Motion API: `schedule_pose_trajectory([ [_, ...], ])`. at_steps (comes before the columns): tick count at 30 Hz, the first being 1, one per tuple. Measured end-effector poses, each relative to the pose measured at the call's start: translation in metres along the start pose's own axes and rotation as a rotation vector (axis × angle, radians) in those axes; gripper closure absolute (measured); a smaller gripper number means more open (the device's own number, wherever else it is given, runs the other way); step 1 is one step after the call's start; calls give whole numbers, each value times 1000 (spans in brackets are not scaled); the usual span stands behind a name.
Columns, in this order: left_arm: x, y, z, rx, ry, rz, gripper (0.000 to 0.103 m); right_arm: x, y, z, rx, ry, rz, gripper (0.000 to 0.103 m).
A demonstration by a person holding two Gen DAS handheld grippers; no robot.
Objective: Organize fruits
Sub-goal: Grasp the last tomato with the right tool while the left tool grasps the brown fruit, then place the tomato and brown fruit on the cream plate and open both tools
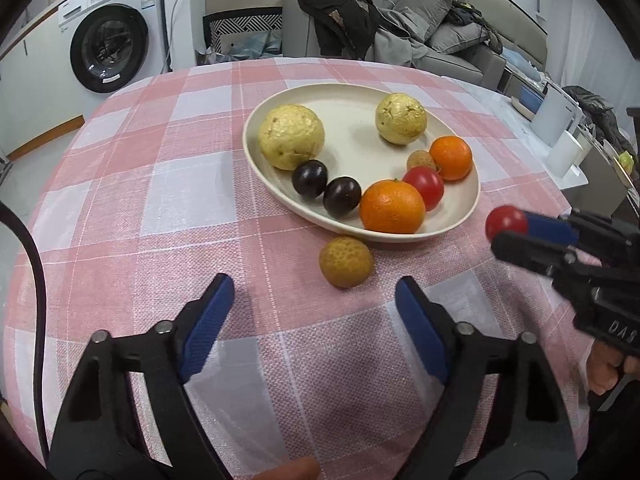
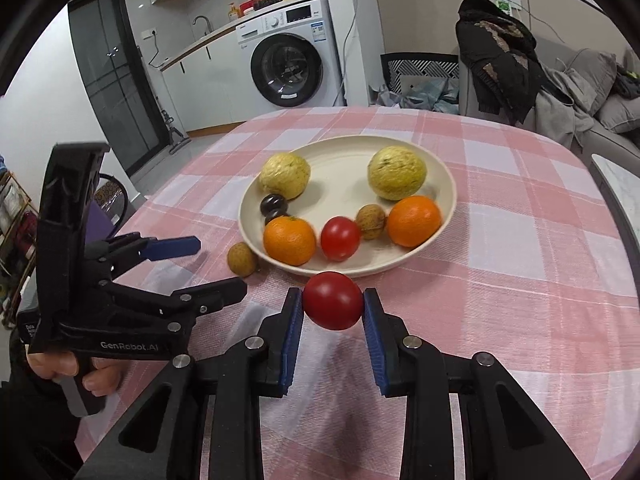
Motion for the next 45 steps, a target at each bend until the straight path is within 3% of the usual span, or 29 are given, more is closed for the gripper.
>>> schedule_pose_trajectory([
  [2,4,-2,0,0,-24,-12,40,7,6,-2,15,-20,6,72],
  [12,10,-3,-2,6,-27,36,59,11,8,-5,24,-29,15,72],
  [15,10,-3,-2,10,-20,52,70,9,8,-4,19,-25,15,72],
  [16,10,-2,-2,12,-21,63,78,9,8,-3,19,-25,15,72],
  [28,18,20,3,77,-84,70,79,8,8,-3,21,-22,16,72],
  [36,13,50,-7,158,-57,89,79,7,13,-8,57,-19,15,72],
  [45,11,63,-22,205,-36,59,79,0,15,-18,94,-3,13,72],
])
Point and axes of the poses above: each gripper's, at about its wrist camera, not at the fingertips, and y roughly against the way its jaws point, x to its right, z to its underside, the point moved 5 cm from there along -y, roughly the way its jaws point, and after that the axes turned 9 degrees about -z, right-handed, at the moved point
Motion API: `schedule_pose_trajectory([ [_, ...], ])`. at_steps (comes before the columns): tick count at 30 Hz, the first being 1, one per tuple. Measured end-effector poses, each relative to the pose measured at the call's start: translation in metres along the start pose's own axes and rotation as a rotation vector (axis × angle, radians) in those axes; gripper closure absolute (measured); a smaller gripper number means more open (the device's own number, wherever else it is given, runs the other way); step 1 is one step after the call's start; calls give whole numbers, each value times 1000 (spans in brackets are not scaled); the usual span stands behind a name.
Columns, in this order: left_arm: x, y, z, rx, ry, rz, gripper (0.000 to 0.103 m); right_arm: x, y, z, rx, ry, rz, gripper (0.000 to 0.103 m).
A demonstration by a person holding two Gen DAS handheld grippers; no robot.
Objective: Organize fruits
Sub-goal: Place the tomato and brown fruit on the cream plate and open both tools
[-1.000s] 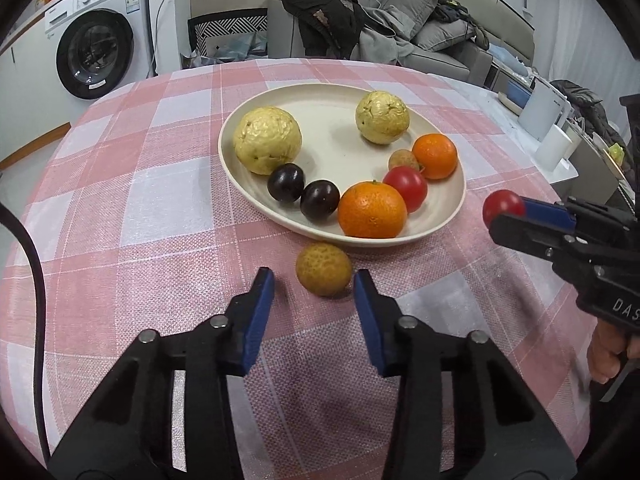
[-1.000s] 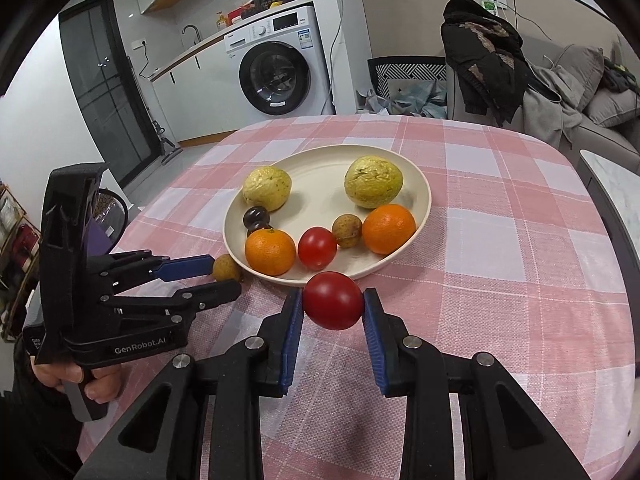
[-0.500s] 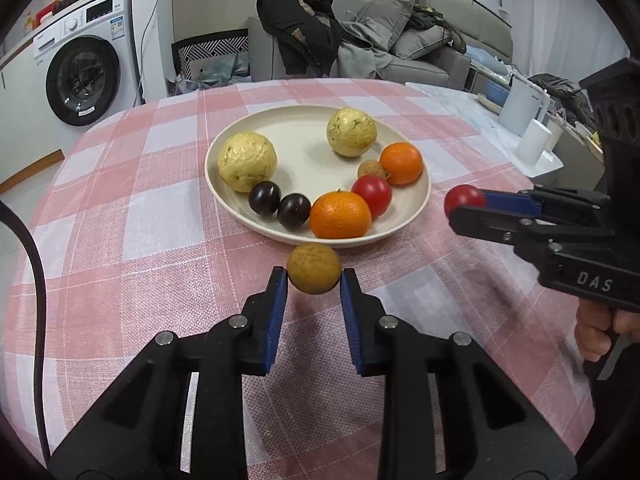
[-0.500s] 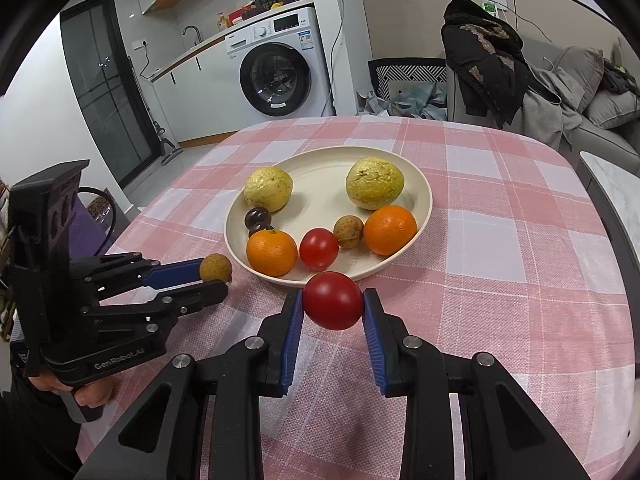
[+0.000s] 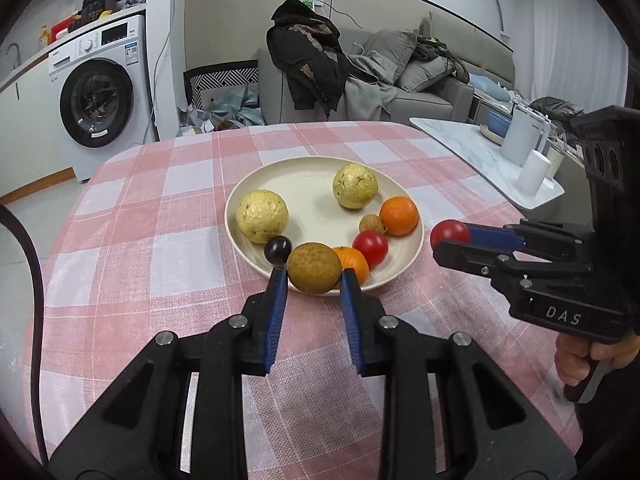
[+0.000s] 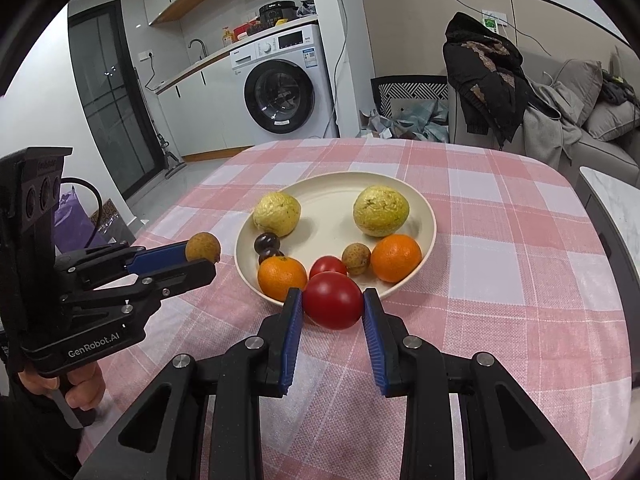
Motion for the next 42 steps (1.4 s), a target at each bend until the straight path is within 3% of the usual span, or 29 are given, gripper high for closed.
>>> schedule_pose_trajectory([
  [26,11,-44,-44,31,22,0,79,11,-25,-34,49,-46,4,72],
  [42,9,-74,-36,0,34,-10,79,23,-44,-33,34,-121,-11,71],
])
Point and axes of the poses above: each gripper's, at about its wrist camera, not at the fingertips, and y roughly against the way its jaws point, x to its right, z to its underside, the point moved 5 cm from there along -y, roughly the way its jaws point, and after that the axes turned 9 degrees about -z, right-handed, at the moved point
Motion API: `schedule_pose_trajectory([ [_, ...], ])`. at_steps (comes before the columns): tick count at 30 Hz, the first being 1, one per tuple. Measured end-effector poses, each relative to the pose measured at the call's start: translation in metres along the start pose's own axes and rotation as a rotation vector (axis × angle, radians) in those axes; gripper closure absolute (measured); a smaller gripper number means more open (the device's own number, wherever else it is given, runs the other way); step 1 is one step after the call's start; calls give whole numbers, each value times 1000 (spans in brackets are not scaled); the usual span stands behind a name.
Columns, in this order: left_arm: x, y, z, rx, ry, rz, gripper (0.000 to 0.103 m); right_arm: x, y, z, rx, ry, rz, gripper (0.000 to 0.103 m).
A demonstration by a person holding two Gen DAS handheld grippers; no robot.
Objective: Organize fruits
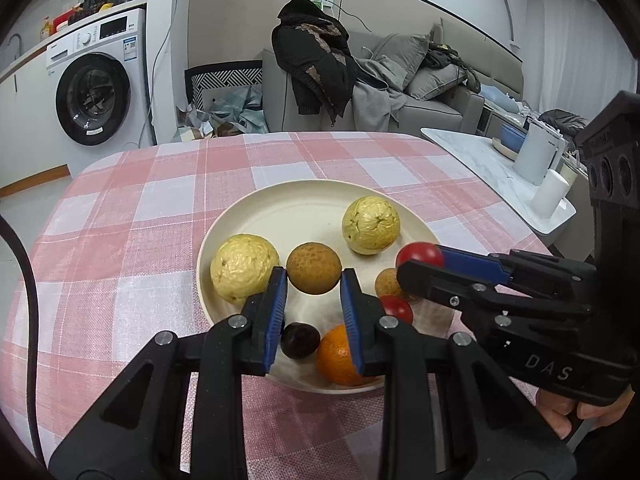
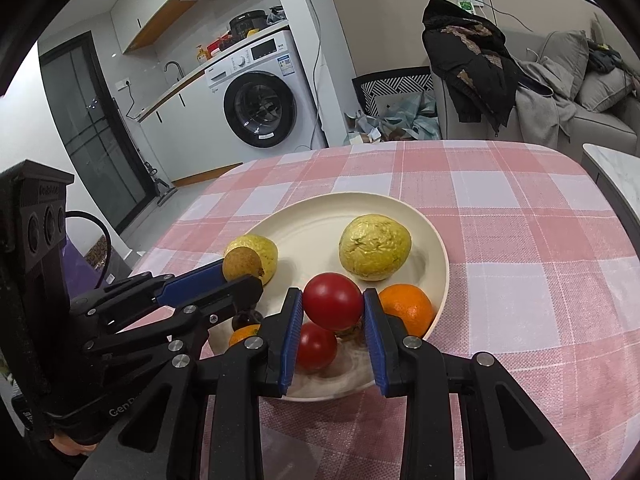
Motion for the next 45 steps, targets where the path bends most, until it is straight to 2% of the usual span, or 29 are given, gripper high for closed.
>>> schedule_pose_trajectory([
  [3,-2,4,0,5,3,10,78,0,4,-1,12,9,11,65],
  [4,-3,7,-1,8,4,14,74,0,7,-1,15,15,9,63],
  [5,-4,10,-1,9,4,9,64,0,11,-1,25,20,14,58],
  [6,-6,13,-1,15,5,3,58,0,14,-1,34,24,24,54],
  [8,-11,22,-1,45,11,-4,33,3,22,0,43,37,58,51],
  [10,-16,31,0,70,15,-18,23,4,27,3,35,61,88,44],
  [12,-22,41,2,93,15,-36,22,4,32,7,33,76,96,16],
  [14,-25,50,5,104,11,-51,18,3,39,11,49,82,91,3],
  [15,-27,56,7,116,6,-63,17,2,43,12,61,87,90,1],
  [19,-33,76,15,162,5,-105,1,-1,52,18,82,106,82,0],
  [30,-37,120,41,274,34,-106,1,-14,70,29,150,168,54,0],
  [40,-38,113,46,257,57,-95,1,-19,75,36,192,193,42,0],
  [45,-35,108,47,263,36,-100,1,-22,77,37,200,205,46,0],
])
Point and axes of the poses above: each gripper's, at about its wrist camera, not at the fingertips, and y roughly against the way its jaws point, x to its right, z to its underside, the point moved 5 cm from there along -y, roughly the way its jaws point, and after that the axes turned 9 degrees about -z, right-handed, at the moved point
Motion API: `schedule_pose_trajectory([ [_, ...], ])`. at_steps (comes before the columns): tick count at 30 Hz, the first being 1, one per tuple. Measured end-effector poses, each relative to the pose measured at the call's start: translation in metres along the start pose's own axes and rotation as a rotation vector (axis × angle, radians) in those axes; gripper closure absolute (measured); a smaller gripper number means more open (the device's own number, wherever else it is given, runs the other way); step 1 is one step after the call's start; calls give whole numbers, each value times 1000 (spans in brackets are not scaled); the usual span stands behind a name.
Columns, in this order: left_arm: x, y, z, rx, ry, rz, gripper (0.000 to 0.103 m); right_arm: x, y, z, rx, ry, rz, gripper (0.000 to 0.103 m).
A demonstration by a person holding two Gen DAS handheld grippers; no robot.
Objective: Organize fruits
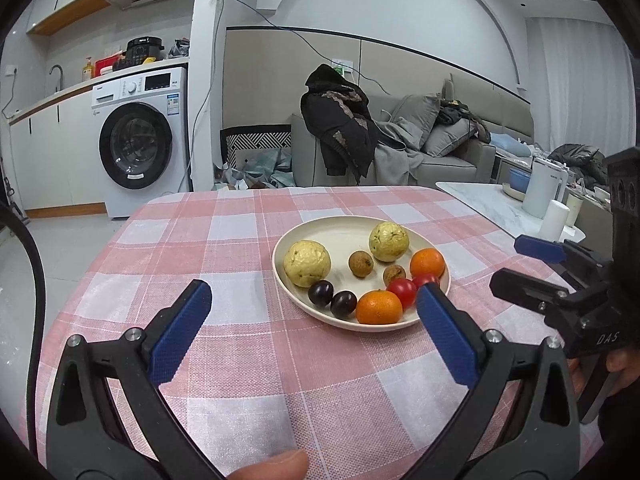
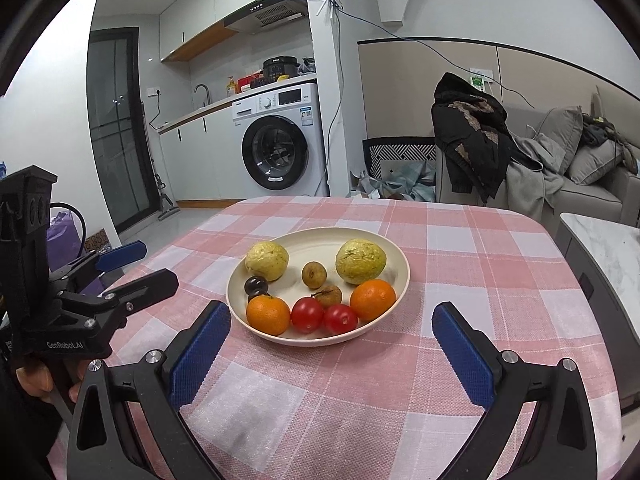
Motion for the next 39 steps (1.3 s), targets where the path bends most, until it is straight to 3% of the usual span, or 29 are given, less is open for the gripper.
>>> schedule_pose_trajectory([
  [10,-2,-7,0,-15,21,3,1,-2,9,-2,51,15,15,0],
  [39,-5,-9,1,-21,31,2,1,-5,8,-2,47,27,14,0],
])
Point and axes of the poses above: each gripper's, at about its wrist camera, not at the fingertips, and y roughly against the way its jaws point, x to its right, z to its underside, the point moved 5 cm from there along -y, roughly the way its jaws point, and after that the axes turned 9 degrees about -z, right-handed, at the moved point
